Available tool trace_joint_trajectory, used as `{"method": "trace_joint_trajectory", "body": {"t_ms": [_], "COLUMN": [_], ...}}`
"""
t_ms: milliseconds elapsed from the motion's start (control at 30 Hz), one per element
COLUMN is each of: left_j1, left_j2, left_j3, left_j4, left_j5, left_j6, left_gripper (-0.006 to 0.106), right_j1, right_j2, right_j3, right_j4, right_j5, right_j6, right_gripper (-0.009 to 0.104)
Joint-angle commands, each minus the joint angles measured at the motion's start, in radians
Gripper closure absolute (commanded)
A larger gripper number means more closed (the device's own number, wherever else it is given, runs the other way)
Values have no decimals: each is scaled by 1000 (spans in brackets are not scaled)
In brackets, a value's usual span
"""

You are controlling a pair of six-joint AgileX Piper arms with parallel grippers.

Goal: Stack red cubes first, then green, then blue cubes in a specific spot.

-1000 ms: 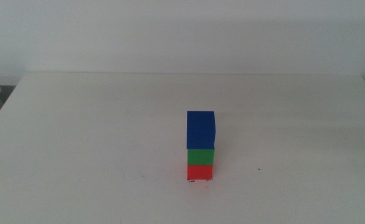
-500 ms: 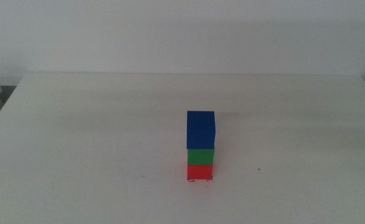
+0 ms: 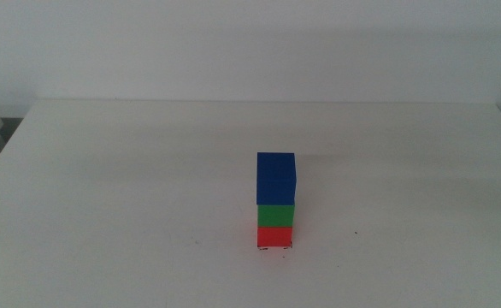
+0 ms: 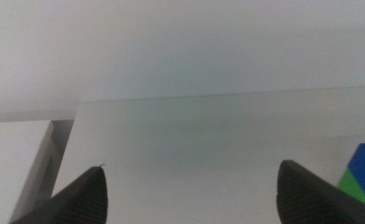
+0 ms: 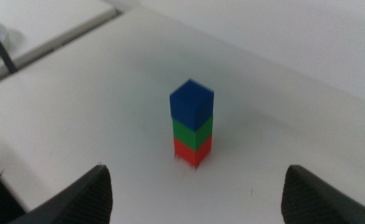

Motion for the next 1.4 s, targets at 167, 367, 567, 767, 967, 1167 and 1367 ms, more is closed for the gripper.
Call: {"method": "trace_joint_trajectory", "body": {"t_ms": [167, 367, 567, 767, 967, 1167, 1367], "left_j1": [1, 1, 1, 1, 1, 1, 1], "left_j2": [-176, -354, -496, -496, -496, -496, -496], "left_j3": [312, 593, 729, 808, 883, 888, 888], "left_j4": [34, -43, 27, -26, -72, -72, -72], "left_j5": [-400, -456, -532, -723, -776, -758, -761], "left_j6": [0, 0, 0, 0, 0, 0, 0], "left_gripper": [9, 9, 9, 9, 9, 9, 9], "right_j1": [-10, -176, -490, -667, -674, -674, -674], "right_j2": [-109, -276, -469, -538, -538, -538, -538], "right_j3": [435, 752, 890, 933, 966, 973, 973], "right_j4": [52, 54, 50, 56, 94, 87, 75], "right_j5": [-674, -778, -779, -784, -852, -888, -890], "right_j6": [-6, -6, -6, -6, -6, -6, -6], "right_gripper": [3, 3, 3, 3, 3, 3, 3]}}
